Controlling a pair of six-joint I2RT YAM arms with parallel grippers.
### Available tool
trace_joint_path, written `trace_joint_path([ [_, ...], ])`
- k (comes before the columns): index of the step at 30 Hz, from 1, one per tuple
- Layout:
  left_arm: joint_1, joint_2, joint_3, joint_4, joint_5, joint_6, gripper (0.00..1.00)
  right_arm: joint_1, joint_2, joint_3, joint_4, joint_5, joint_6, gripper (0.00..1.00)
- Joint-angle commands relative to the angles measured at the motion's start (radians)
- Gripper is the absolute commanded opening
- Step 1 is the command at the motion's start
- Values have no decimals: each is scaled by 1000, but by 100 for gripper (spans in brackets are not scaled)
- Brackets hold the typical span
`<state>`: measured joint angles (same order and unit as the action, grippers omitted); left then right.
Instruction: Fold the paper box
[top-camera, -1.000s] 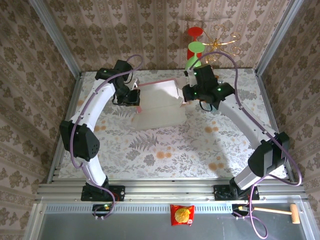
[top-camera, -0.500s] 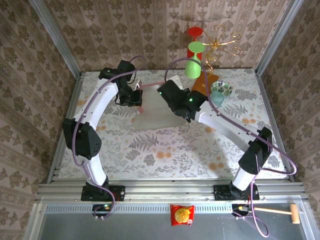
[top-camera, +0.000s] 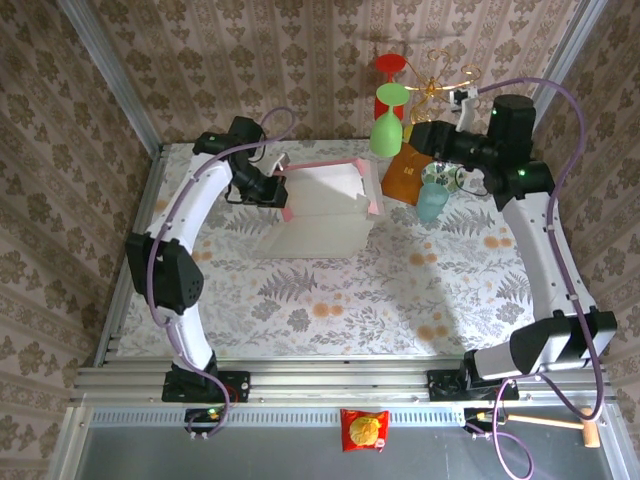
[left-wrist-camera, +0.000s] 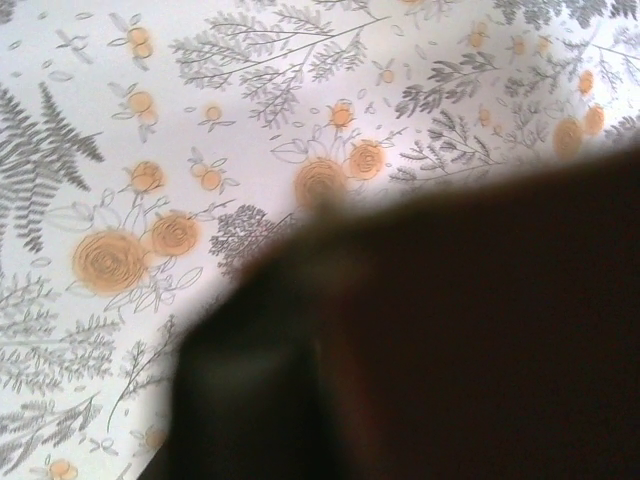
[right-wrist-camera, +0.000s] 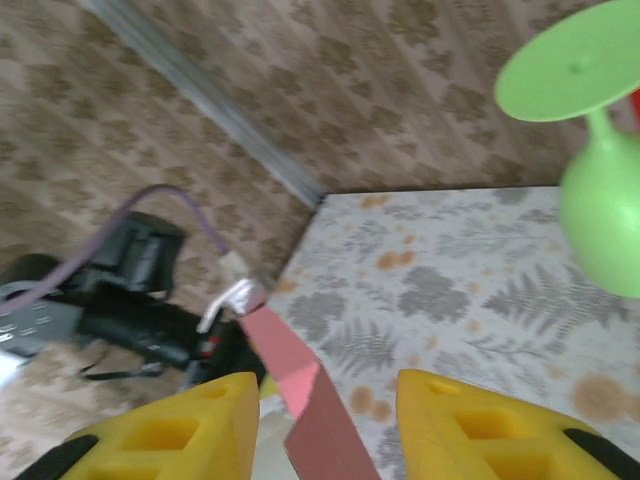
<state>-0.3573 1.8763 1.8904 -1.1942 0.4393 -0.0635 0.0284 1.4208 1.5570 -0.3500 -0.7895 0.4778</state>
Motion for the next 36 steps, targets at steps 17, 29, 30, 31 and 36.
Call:
trace_joint_path([
  [17, 0, 61, 71, -8, 91, 97, 0, 58, -63, -387, 148, -161, -257, 33],
  [29, -5, 62, 82, -27, 79, 95, 0, 129, -36, -303, 92, -108, -311, 35],
  [30, -4, 62, 82, -26, 79, 94, 0, 136, -36, -295, 82, -103, -319, 36],
  [31, -5, 62, 82, -26, 78, 93, 0, 143, -36, -286, 68, -96, -330, 36],
  [36, -6, 61, 88, -27, 75, 90, 0, 176, -6, -264, 11, -52, -383, 38],
])
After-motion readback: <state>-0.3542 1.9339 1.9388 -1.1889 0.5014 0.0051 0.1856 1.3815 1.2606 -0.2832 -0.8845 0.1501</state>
